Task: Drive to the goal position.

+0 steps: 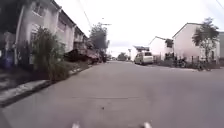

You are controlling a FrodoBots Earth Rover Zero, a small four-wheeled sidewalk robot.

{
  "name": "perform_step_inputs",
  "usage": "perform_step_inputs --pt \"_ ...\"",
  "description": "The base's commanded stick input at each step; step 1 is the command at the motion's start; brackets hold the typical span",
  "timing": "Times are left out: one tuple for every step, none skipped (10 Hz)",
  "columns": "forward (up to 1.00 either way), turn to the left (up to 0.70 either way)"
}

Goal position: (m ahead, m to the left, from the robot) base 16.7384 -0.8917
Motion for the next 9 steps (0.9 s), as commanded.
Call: perform_step_inputs --pt "0.85 0.00" --pt "0.85 0.00" --pt "0.85 0.00" --pt "0.85 0.00" --pt "0.85 0.00" --pt "0.85 0.00" --pt "0.85 0.00" --pt "0.85 0.00" --pt "0.85 0.00"
